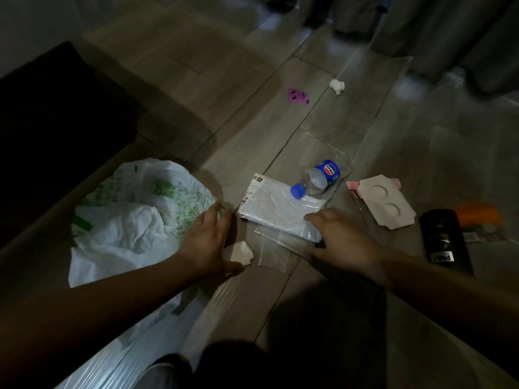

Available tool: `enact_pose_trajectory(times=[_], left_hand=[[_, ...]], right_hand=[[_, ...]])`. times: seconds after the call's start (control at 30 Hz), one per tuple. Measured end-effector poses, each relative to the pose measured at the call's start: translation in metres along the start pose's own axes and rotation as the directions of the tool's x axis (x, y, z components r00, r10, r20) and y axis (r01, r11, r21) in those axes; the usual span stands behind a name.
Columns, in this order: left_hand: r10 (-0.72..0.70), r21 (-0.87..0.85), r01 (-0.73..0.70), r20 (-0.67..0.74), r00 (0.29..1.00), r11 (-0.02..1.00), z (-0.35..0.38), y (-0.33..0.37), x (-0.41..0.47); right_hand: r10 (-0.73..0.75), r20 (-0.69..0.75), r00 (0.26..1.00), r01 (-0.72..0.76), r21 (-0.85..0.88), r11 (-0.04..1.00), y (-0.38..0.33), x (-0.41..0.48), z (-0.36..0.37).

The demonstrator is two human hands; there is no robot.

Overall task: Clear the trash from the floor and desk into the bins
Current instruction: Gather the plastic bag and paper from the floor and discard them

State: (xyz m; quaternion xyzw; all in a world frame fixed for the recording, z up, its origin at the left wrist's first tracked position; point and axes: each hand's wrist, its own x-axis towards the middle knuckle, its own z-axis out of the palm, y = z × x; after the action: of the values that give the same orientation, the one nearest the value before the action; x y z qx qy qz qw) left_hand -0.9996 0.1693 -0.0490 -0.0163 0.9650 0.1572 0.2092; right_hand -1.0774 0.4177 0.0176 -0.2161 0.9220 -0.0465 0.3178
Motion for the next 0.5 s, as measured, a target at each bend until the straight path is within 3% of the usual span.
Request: enact_pose_trajectory(times=[0.17, 0.3, 0.5], left_hand=[[-0.038, 0.105, 0.042, -0.042, 0.998, 0.994, 0.007, -0.003, 0.005], [-0.053, 0.126, 0.061, -0.061, 0.997, 0.99, 0.009, 0.0, 0.007], [-0.055, 0.013, 0.056, -0.055, 0.997, 0.998, 0.004, -0.002, 0.005]], right_hand=[[-0.001, -0.036, 0.999, 0.0, -0.015, 1.0, 0.002, 0.008, 0.002], [-0.091, -0.024, 0.996, 0.089, -0.072, 0.993, -0.005, 0.015, 0.003], [-0.039, 0.063, 0.997, 0.045, -0.1, 0.994, -0.014, 0.044, 0.022]])
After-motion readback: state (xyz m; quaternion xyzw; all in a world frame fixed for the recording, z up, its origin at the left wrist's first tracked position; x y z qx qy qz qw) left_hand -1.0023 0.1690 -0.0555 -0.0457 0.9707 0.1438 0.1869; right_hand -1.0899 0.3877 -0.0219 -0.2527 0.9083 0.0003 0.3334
